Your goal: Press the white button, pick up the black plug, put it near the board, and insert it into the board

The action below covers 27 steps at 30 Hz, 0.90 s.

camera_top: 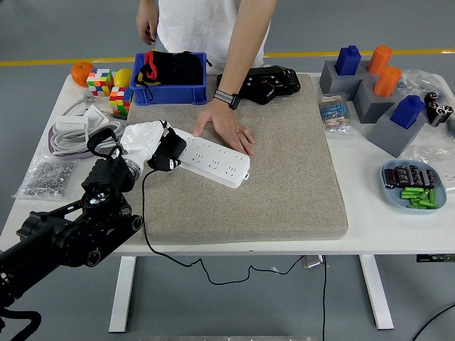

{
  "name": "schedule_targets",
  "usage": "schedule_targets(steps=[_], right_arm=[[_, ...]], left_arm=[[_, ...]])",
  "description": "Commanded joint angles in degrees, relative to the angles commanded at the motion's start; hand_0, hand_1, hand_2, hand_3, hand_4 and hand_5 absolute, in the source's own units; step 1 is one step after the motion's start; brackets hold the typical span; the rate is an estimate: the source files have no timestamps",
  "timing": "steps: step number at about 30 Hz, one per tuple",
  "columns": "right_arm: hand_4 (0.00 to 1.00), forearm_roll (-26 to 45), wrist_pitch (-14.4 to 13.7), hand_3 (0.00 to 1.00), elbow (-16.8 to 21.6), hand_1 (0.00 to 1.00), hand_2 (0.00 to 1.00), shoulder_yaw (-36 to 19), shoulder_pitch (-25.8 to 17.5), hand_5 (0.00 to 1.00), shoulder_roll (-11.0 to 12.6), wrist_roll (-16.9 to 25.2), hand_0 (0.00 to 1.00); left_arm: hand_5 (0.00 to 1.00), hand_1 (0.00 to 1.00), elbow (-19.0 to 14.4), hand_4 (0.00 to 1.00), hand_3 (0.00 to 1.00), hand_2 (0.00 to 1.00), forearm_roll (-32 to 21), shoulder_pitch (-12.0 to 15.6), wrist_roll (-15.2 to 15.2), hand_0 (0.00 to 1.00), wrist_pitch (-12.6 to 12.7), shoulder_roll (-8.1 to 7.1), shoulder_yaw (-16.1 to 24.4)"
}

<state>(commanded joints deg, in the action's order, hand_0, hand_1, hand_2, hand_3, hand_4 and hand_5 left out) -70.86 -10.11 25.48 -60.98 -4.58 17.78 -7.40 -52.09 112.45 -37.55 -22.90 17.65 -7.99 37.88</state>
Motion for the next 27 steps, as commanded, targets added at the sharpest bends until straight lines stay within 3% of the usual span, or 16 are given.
schedule_targets(steps=[22,23,27], right_arm=[[0.690,0.0,0.0,0.579,0.0,0.629,0.644,0.0,0.1,0.343,-0.1,0.0,0.693],[0.690,0.0,0.0,0.579,0.0,0.628,0.644,0.0,0.1,0.343,-0.1,0.0,0.695],[0.690,0.0,0.0,0.579,-0.1,0.628,0.644,-0.1,0.1,0.343,-0.1,0.0,0.695]], left_arm=[[0.002,0.263,-0.2,0.482,0.568,0.283,0.6,-0.6,-3.1,0.205,-2.3,0.54,-1.5],[0.002,0.363,-0.3,0.512,0.602,0.378,0.2,-0.6,-3.1,0.227,-2.7,0.52,-1.4],[0.002,0.363,-0.4,0.512,0.602,0.378,-1.1,-0.4,-2.3,0.227,-2.7,0.54,-1.1]])
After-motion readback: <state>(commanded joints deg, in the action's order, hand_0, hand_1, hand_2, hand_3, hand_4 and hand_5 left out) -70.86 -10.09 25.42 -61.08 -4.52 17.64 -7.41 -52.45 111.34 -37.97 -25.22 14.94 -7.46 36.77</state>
